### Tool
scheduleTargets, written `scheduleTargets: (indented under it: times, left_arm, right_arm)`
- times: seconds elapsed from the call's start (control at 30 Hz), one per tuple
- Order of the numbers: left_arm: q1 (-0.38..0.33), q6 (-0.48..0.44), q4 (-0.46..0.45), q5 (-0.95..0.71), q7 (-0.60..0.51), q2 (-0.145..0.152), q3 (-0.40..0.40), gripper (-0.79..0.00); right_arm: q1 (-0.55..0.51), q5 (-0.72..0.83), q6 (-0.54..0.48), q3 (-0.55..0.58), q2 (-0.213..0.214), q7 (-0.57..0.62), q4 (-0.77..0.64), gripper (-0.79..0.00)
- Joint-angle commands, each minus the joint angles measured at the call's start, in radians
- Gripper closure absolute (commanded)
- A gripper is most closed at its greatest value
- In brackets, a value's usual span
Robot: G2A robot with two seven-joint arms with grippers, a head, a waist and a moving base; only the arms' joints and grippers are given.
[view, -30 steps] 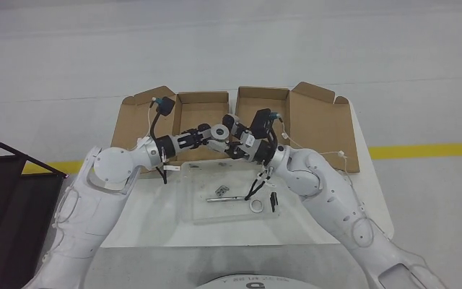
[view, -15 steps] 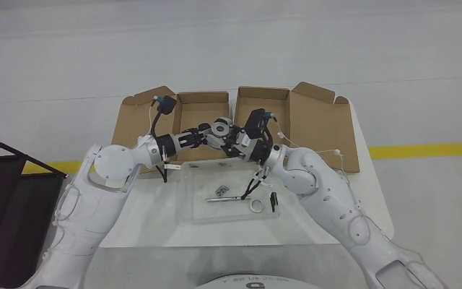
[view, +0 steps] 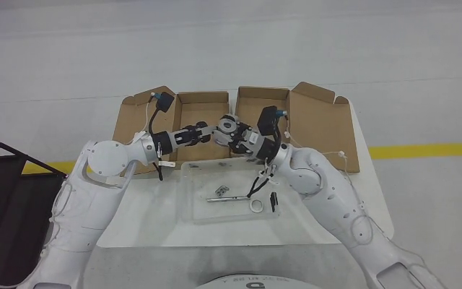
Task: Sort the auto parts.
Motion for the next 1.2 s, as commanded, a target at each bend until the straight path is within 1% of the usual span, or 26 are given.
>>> scheduleTargets:
  times: [0.0,0.2,0.3,1.17]
  left_arm:
    - [0.000,0.000,0.000,0.002,0.001,0.000,0.000,-0.785]
    - [0.000,0.000,0.000,0.002,0.001,0.000,0.000,-0.785]
    - [0.000,0.000,0.000,0.002,0.001,0.000,0.000,-0.785]
    - [0.000,0.000,0.000,0.002,0.001,0.000,0.000,-0.785]
  right_arm:
    - [-0.014,0.007,-0.010,0.023,0.004,-0.018,-0.003,0.000]
    - [-0.076,0.048,-0.046,0.121,0.018,-0.095,-0.014,0.000]
    - [-0.104,0.098,-0.061,0.147,0.021,-0.115,-0.014,0.000]
    - [-0.106,0.111,-0.064,0.146,0.021,-0.115,-0.013,0.000]
